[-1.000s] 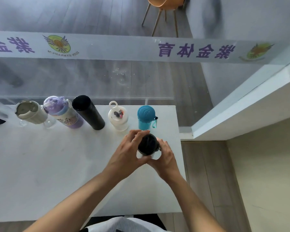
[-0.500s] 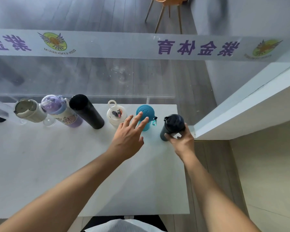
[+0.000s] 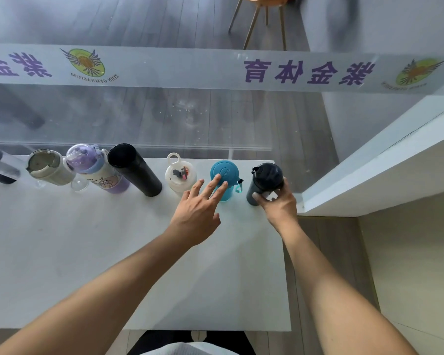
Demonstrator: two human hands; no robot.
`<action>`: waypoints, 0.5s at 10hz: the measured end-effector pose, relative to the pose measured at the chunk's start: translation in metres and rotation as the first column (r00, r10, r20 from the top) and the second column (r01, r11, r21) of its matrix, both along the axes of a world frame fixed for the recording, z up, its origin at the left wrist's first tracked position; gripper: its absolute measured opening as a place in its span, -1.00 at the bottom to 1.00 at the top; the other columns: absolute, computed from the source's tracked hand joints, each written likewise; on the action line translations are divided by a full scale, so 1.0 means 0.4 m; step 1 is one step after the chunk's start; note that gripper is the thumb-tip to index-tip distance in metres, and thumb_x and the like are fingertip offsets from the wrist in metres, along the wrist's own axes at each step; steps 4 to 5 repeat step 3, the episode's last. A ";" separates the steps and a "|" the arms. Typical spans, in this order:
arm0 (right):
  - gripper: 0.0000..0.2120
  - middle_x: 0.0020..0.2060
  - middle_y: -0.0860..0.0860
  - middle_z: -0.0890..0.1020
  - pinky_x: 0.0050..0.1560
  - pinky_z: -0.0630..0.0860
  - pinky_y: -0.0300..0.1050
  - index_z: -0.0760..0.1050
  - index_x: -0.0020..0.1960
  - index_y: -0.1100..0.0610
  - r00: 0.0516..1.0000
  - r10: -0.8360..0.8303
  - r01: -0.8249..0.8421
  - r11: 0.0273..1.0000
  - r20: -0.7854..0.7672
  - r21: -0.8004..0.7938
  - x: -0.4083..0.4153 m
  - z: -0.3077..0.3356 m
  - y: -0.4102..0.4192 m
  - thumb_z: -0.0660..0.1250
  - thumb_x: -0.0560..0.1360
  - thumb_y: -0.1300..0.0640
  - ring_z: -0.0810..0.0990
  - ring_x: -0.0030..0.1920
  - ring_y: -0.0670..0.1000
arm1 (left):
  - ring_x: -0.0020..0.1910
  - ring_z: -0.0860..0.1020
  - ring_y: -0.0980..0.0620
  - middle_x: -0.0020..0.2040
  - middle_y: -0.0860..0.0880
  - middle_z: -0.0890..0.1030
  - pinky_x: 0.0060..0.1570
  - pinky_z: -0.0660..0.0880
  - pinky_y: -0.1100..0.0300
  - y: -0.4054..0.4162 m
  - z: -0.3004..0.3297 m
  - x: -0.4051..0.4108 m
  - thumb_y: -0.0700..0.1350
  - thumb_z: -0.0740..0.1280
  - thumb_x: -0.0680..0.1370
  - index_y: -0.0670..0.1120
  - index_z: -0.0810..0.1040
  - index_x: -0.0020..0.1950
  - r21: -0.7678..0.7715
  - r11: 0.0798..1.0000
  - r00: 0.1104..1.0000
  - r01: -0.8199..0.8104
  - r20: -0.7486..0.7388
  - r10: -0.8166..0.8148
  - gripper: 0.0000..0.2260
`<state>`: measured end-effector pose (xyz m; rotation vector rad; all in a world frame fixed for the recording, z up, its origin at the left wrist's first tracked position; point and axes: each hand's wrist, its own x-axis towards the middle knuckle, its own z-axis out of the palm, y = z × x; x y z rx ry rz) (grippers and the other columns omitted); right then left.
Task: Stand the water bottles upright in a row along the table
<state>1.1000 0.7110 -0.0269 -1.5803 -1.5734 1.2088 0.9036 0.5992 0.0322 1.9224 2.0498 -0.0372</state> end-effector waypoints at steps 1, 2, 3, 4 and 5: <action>-0.42 -0.01 -0.20 0.60 0.15 0.47 -0.16 0.42 0.24 -0.09 1.000 0.000 0.000 1.000 0.020 -0.020 0.008 0.010 -0.008 0.62 0.33 0.13 0.57 0.13 -0.03 | 0.57 0.04 -0.21 0.63 0.00 -0.06 0.50 0.14 -0.13 0.007 0.009 0.002 0.05 0.22 0.60 0.07 -0.06 0.61 -0.009 1.000 1.000 0.002 -0.004 -0.002 -0.34; -0.27 0.17 -0.08 0.56 0.20 0.40 -0.20 0.35 0.37 -0.08 0.998 0.024 -0.023 0.999 0.061 -0.022 0.022 0.027 -0.009 0.64 0.32 0.08 0.51 0.22 -0.07 | 0.55 0.09 -0.22 0.63 -0.02 0.02 0.48 0.15 -0.11 0.014 0.019 0.004 0.05 0.25 0.58 0.05 0.03 0.60 0.017 1.000 1.000 -0.001 0.009 0.001 -0.35; -0.17 0.30 -0.02 0.51 0.25 0.38 -0.23 0.30 0.46 -0.02 0.991 0.030 -0.041 0.995 0.130 0.086 0.040 0.075 -0.010 0.64 0.31 0.11 0.47 0.24 -0.09 | 0.49 0.19 -0.21 0.60 -0.04 0.14 0.44 0.21 -0.10 0.022 0.036 0.001 0.03 0.29 0.55 0.03 0.14 0.58 0.081 0.997 1.000 -0.014 0.019 0.013 -0.37; -0.17 0.30 -0.02 0.51 0.25 0.38 -0.23 0.30 0.46 -0.02 0.991 0.030 -0.041 0.995 0.130 0.086 0.040 0.075 -0.010 0.64 0.31 0.11 0.47 0.24 -0.09 | 0.49 0.19 -0.21 0.60 -0.04 0.14 0.44 0.21 -0.10 0.022 0.036 0.001 0.03 0.29 0.55 0.03 0.14 0.58 0.081 0.997 1.000 -0.014 0.019 0.013 -0.37; -0.17 0.30 -0.02 0.51 0.25 0.38 -0.23 0.30 0.46 -0.02 0.991 0.030 -0.041 0.995 0.130 0.086 0.040 0.075 -0.010 0.64 0.31 0.11 0.47 0.24 -0.09 | 0.49 0.19 -0.21 0.60 -0.04 0.14 0.44 0.21 -0.10 0.022 0.036 0.001 0.03 0.29 0.55 0.03 0.14 0.58 0.081 0.997 1.000 -0.014 0.019 0.013 -0.37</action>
